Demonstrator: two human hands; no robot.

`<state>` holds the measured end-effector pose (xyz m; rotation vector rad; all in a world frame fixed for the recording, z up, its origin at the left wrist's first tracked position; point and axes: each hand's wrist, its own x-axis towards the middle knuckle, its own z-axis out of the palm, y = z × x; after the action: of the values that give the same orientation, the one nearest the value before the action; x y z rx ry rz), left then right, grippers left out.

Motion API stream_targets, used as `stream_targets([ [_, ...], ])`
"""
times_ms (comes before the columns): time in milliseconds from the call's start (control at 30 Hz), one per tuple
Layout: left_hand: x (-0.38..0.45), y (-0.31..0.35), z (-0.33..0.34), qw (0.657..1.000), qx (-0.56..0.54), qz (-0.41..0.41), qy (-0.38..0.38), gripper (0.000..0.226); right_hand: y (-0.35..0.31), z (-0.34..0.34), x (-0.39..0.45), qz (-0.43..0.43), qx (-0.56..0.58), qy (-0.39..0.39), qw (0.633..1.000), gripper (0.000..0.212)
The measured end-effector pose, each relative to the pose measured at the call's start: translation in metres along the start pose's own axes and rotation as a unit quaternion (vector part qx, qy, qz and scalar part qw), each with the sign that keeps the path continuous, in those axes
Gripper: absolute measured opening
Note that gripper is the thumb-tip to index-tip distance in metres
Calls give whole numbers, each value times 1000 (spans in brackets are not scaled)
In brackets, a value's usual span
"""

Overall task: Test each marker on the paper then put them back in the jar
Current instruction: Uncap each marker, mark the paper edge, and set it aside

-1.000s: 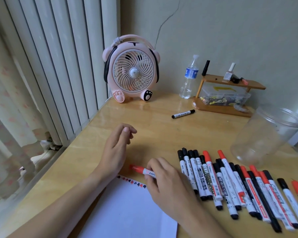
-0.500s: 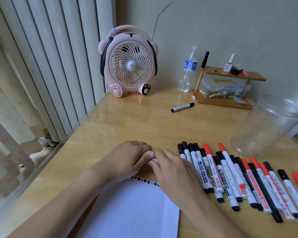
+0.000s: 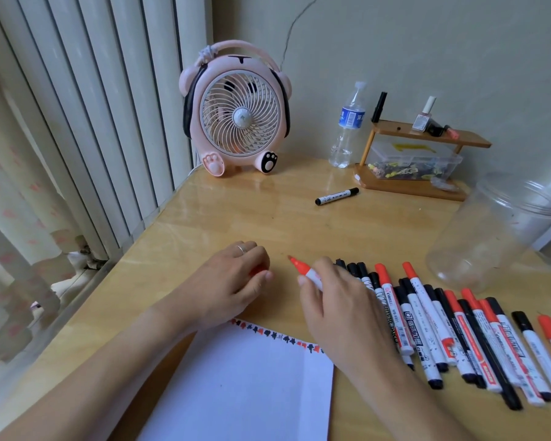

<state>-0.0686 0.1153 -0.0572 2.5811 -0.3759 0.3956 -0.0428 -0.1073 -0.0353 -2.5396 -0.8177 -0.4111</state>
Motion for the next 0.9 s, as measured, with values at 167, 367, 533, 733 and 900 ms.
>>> stream_targets([
  [167, -8, 17, 17, 996, 46, -7, -75, 30, 2, -2, -1, -2, 103, 101, 990, 8],
  [367, -12, 29, 7, 969, 33, 8, -243, 101, 8, 3, -1, 3, 118, 110, 987, 25],
  [533, -12, 22, 7, 974, 57, -7, -219, 99, 8, 6, -2, 39, 190, 104, 975, 45],
  [733, -11, 11, 1, 984, 22, -17, -174, 71, -2, -3, 1, 172, 580, 10, 796, 29],
  [900, -10, 11, -3, 986, -8, -13, -167, 61, -7, 4, 0, 184, 657, -52, 729, 27],
])
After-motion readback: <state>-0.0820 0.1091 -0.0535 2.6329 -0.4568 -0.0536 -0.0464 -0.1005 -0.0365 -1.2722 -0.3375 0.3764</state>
